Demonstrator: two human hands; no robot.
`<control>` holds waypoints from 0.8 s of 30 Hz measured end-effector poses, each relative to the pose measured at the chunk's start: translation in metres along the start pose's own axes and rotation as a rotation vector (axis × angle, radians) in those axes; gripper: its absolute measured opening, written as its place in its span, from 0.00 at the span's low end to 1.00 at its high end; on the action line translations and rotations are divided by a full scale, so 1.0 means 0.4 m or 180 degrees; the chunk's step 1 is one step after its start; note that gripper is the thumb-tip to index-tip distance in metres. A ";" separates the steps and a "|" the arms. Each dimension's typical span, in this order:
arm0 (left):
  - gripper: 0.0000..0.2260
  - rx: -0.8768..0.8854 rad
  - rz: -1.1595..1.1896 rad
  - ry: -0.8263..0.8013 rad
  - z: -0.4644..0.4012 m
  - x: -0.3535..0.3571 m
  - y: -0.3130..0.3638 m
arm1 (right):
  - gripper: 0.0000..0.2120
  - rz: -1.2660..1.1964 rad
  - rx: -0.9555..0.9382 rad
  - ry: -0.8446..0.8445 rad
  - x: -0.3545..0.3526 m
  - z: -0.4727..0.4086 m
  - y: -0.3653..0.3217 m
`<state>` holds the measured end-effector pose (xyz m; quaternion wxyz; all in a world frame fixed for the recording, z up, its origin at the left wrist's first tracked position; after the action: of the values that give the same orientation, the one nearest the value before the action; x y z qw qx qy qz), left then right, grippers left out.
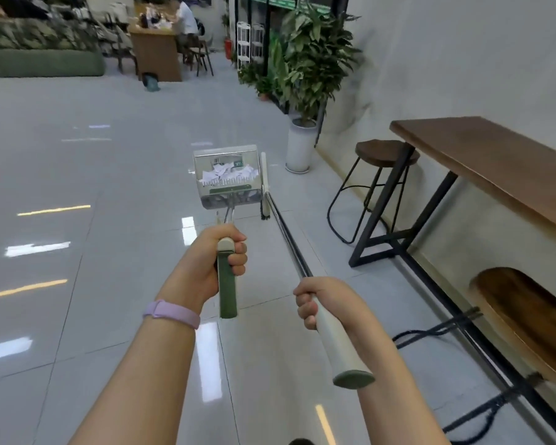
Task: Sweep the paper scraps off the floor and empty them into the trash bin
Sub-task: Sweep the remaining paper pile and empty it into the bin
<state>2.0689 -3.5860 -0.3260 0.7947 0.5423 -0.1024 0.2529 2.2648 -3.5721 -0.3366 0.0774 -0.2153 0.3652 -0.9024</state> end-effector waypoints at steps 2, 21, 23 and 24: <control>0.12 -0.0095 -0.0089 -0.0130 -0.127 0.007 0.056 | 0.13 -0.0007 -0.0056 0.0103 -0.011 -0.083 -0.090; 0.24 -0.0269 0.0054 -0.0562 -1.365 0.056 0.564 | 0.14 -0.0509 0.0251 0.0261 -0.180 -1.117 -1.037; 0.18 -0.0299 0.0111 -0.0448 -1.471 0.023 0.608 | 0.13 -0.0378 0.0339 0.0258 -0.175 -1.222 -1.107; 0.14 -0.0330 0.0144 -0.0352 -1.527 0.008 0.630 | 0.13 -0.0314 0.0384 0.0252 -0.170 -1.279 -1.142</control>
<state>1.8741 -2.9556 -0.3594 0.8089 0.5111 -0.1713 0.2348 2.1059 -2.9025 -0.3705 0.0312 -0.1921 0.3019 -0.9333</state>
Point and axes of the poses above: each hand's wrist, its own z-axis away from the middle knuckle, its own x-axis out of the palm, y = z × x, the point moved 3 cm from there along -z, towards the middle knuckle, and after that the axes turned 4 degrees about -z, right-handed, at the moved point
